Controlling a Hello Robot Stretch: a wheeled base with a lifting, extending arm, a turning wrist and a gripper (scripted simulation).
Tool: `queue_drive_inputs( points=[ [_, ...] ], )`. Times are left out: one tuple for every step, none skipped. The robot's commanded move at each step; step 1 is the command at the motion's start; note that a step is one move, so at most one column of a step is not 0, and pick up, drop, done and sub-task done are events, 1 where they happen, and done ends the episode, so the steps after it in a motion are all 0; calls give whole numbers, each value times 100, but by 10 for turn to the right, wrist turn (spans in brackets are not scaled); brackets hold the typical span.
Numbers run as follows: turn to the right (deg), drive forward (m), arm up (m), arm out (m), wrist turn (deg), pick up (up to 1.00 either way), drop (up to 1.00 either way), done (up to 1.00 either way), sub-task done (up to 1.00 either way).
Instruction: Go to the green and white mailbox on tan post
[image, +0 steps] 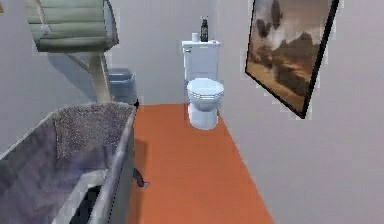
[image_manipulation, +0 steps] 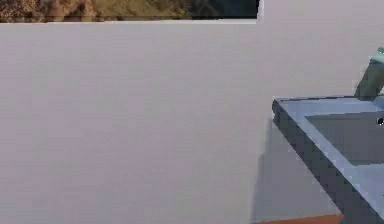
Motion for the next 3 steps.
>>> queue_drive_inputs(
  points=[
    [0,100,0,0,0,0,0,0,0],
    [0,55,0,0,0,0,0,0,0],
    [-450,0,0,0,0,0,0,0,0]
  ],
)
